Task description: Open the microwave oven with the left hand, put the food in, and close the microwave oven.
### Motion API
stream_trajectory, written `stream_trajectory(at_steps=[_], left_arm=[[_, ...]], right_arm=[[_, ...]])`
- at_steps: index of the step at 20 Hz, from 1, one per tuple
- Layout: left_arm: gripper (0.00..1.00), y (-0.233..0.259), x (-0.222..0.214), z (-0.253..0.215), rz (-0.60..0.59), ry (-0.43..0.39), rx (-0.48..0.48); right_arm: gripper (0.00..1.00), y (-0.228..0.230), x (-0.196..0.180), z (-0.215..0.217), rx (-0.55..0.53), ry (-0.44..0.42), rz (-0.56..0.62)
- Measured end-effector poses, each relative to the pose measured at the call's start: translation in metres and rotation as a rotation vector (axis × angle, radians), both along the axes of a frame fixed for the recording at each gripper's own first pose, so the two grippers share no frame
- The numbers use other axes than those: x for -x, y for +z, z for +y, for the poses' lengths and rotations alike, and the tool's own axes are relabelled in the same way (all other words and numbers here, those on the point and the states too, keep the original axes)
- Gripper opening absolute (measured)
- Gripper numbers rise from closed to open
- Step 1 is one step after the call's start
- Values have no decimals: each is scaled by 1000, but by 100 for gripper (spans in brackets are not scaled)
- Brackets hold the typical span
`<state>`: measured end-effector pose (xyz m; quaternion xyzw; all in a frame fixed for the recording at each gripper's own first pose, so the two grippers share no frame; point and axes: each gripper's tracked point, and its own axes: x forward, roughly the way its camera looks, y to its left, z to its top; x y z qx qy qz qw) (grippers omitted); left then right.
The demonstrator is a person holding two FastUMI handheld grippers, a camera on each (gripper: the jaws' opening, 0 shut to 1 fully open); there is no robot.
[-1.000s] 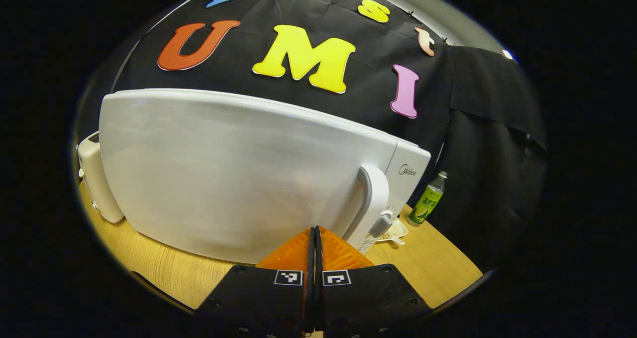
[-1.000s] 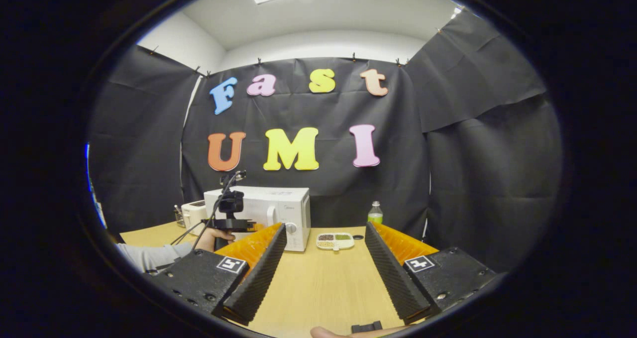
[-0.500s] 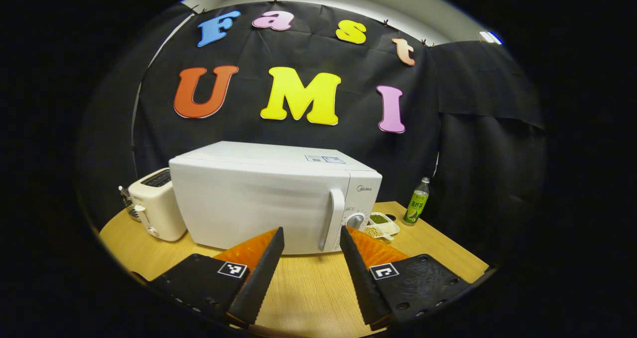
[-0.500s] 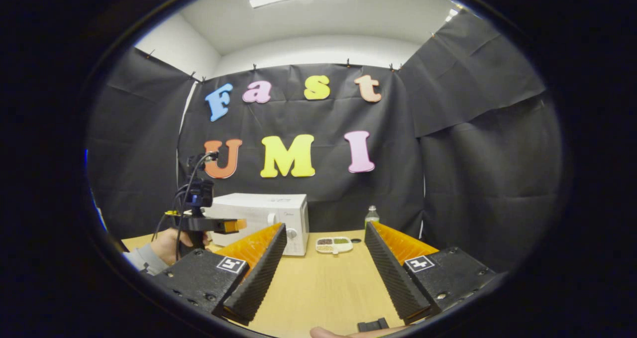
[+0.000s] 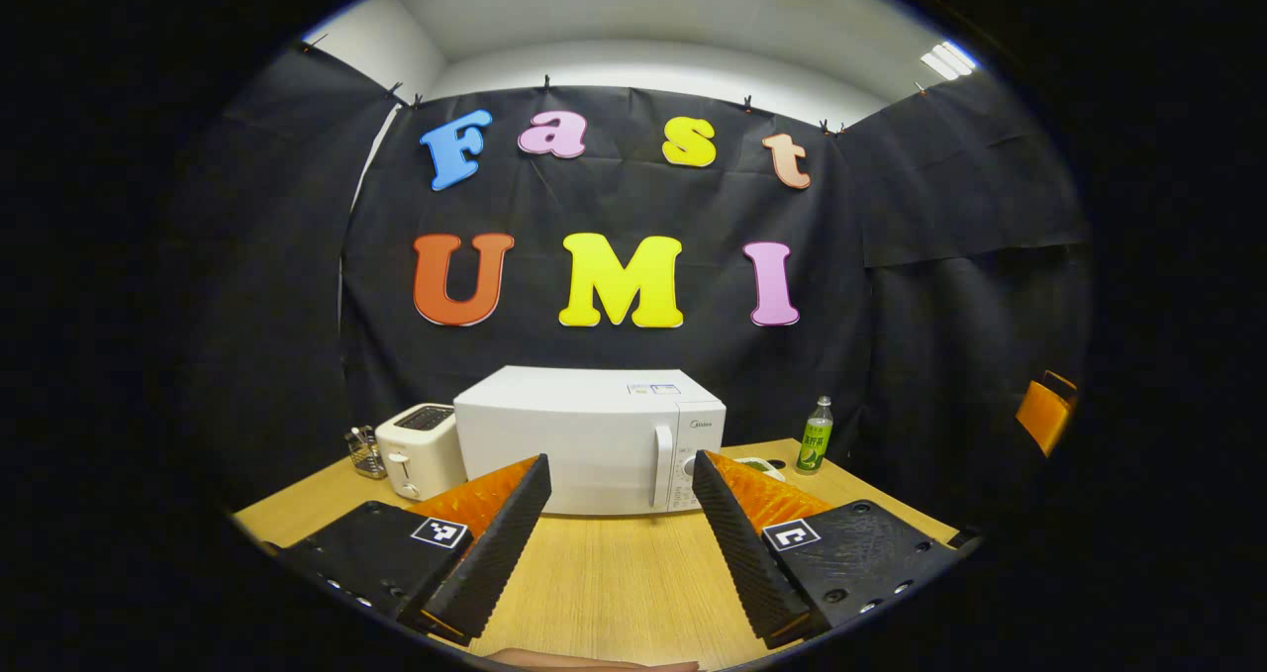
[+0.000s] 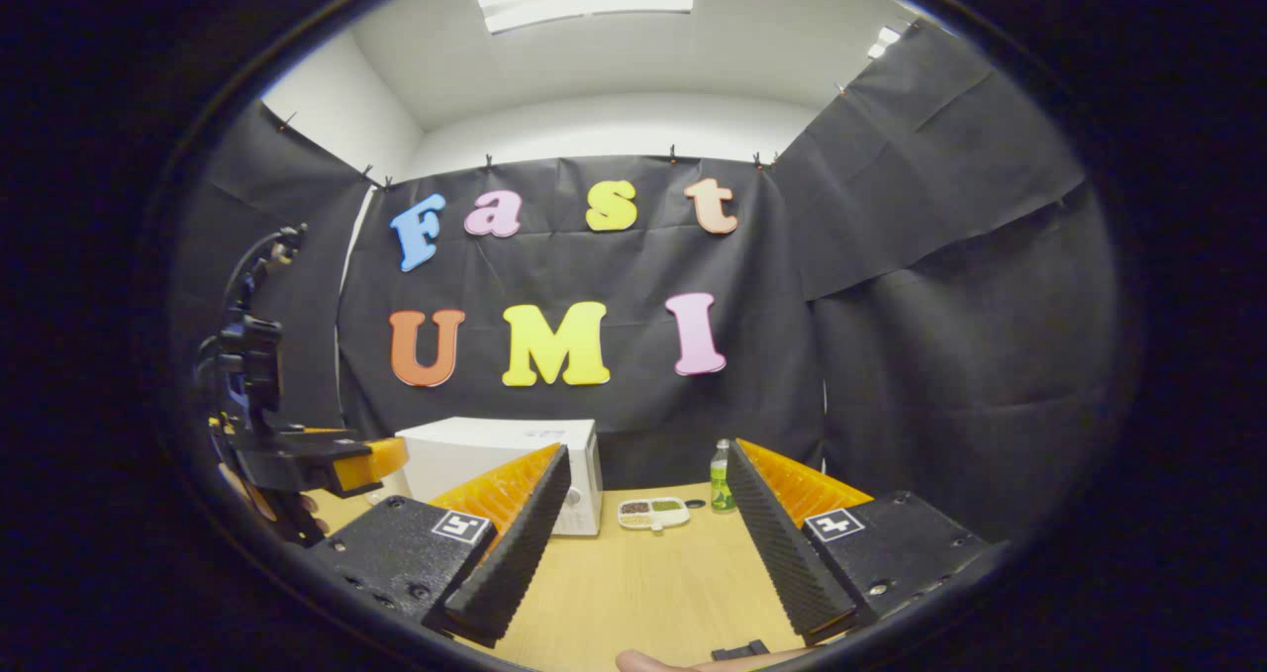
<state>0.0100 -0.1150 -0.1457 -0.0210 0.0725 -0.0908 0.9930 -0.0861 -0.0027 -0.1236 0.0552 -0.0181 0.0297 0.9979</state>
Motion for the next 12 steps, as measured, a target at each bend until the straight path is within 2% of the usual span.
stream_trajectory(at_steps=[1,2,3,4,5,6,8,9,11,12], left_arm=[[93,11,12,0,-11,1,-6],[92,23,22,4,-27,10,-6],[92,34,29,10,-33,22,4],[92,41,37,14,-31,32,10],[92,46,42,19,-34,43,8],[92,54,45,28,-44,64,-5],[92,62,51,42,-55,90,-31],[92,66,54,46,-63,98,-31],[92,76,56,52,-78,98,-19],[79,79,59,57,-77,103,-14]], right_arm=[[92,6,0,-4,-7,-15,-5],[100,13,0,-7,-20,-26,-16],[92,22,1,-9,-34,-33,-28],[91,28,1,-13,-42,-39,-36],[100,34,2,-17,-46,-50,-40],[91,40,1,-21,-46,-61,-42],[92,54,-2,-27,-40,-73,-45],[100,59,-2,-28,-33,-74,-41],[100,74,-4,-27,-69,-67,-69],[100,79,-6,-25,-74,-53,-71]])
